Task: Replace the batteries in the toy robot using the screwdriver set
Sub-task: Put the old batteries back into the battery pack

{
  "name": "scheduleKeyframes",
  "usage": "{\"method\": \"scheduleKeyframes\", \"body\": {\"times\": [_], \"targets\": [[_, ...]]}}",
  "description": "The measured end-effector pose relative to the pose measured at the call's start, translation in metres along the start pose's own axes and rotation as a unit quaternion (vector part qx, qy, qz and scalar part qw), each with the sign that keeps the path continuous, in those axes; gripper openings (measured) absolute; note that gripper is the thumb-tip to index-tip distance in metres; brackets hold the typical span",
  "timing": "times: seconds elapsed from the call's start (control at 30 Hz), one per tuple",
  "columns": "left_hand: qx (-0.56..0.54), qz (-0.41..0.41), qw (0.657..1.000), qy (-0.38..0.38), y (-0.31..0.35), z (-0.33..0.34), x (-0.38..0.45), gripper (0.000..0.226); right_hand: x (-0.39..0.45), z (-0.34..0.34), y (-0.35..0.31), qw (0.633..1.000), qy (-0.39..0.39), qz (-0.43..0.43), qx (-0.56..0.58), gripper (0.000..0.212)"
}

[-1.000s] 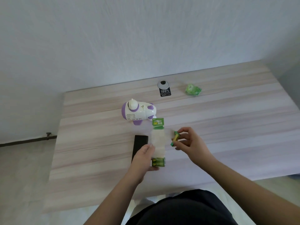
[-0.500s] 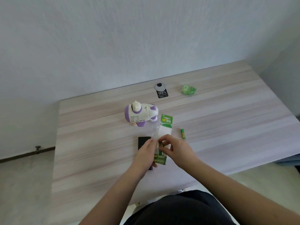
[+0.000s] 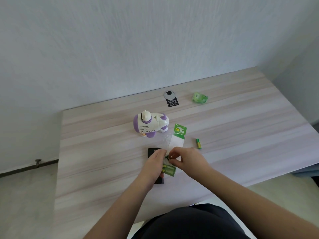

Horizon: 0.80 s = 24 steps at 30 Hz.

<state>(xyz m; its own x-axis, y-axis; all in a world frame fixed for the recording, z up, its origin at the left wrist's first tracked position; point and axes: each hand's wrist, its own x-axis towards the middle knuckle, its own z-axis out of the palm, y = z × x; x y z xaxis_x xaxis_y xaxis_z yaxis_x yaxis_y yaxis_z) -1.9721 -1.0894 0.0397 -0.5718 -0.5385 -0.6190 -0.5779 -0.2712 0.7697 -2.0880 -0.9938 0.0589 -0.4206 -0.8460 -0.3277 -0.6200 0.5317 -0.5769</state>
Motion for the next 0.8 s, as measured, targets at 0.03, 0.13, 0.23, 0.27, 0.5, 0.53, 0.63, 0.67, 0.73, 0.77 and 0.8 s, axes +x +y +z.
{"method": "scheduleKeyframes", "body": {"times": [0.03,0.13,0.23,0.27,0.5,0.53,0.63,0.67,0.73,0.77,0.8], "targets": [[-0.003,-0.004,1.000,0.002,0.000,0.001,0.001,0.032,0.000,0.000,0.000,1.000,0.004,0.002,-0.007,0.022],[-0.018,-0.023,1.000,0.008,-0.001,0.004,0.003,0.032,0.002,0.000,-0.001,0.999,0.012,0.011,-0.031,0.025],[-0.027,-0.024,0.999,0.013,-0.001,0.008,0.005,0.032,0.005,0.000,0.000,0.998,0.000,0.005,-0.069,0.029],[-0.030,-0.023,0.999,0.017,-0.001,0.009,0.006,0.032,0.005,0.000,0.001,0.997,-0.009,0.003,-0.077,0.029],[-0.061,-0.036,0.997,0.014,0.002,0.011,0.009,0.033,0.005,-0.002,0.008,1.000,-0.004,0.019,0.007,0.021],[-0.060,-0.037,0.997,0.014,0.003,0.011,0.010,0.034,0.005,-0.002,0.008,1.000,0.003,0.022,0.018,0.020],[-0.056,-0.022,0.998,0.007,0.004,0.015,0.011,0.034,0.006,0.000,0.010,0.998,0.022,0.034,0.045,0.028],[-0.055,-0.019,0.998,0.008,0.004,0.016,0.012,0.033,0.007,0.000,0.011,0.998,0.024,0.038,0.049,0.029],[-0.062,-0.020,0.998,0.013,0.005,0.016,0.012,0.032,0.009,-0.002,0.013,0.997,0.027,0.047,0.062,0.031],[-0.066,-0.023,0.997,0.015,0.006,0.015,0.013,0.034,0.010,-0.004,0.014,0.995,0.028,0.053,0.076,0.031],[-0.066,-0.025,0.997,0.016,0.006,0.015,0.014,0.036,0.010,-0.006,0.015,0.993,0.031,0.060,0.099,0.031]]}}
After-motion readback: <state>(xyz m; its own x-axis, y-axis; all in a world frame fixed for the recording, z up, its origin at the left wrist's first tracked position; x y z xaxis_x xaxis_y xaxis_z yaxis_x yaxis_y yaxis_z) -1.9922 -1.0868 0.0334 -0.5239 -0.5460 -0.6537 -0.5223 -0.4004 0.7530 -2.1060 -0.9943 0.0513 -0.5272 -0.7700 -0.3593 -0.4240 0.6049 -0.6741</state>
